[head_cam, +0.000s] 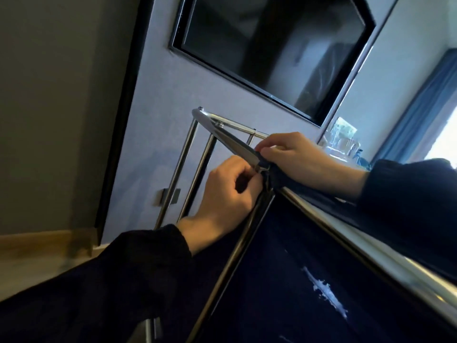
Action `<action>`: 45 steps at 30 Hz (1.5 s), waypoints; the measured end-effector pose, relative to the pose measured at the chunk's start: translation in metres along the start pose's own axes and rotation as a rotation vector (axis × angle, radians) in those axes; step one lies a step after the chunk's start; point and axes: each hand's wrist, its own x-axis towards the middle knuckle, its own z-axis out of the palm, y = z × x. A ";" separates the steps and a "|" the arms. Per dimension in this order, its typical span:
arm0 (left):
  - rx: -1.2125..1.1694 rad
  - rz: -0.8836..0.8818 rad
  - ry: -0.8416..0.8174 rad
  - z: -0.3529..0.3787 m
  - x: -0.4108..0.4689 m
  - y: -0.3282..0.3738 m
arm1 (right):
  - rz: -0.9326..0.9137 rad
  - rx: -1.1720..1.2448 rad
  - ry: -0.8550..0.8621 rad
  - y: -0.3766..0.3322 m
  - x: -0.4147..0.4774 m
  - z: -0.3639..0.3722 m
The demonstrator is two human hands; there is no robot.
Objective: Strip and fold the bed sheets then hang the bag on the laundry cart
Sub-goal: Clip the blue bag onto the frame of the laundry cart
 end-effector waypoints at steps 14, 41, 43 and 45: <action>0.184 -0.104 -0.599 0.003 0.110 0.002 | 0.329 0.282 0.142 0.000 -0.002 0.001; 0.551 -0.210 -1.690 0.121 0.123 -0.022 | 1.051 0.506 -0.445 0.080 -0.121 0.003; 0.523 -0.227 -1.834 0.143 0.108 -0.037 | 1.168 0.515 -0.478 0.093 -0.130 0.022; 0.505 -0.195 -1.964 0.157 0.087 -0.049 | 1.326 0.549 -0.533 0.103 -0.146 0.044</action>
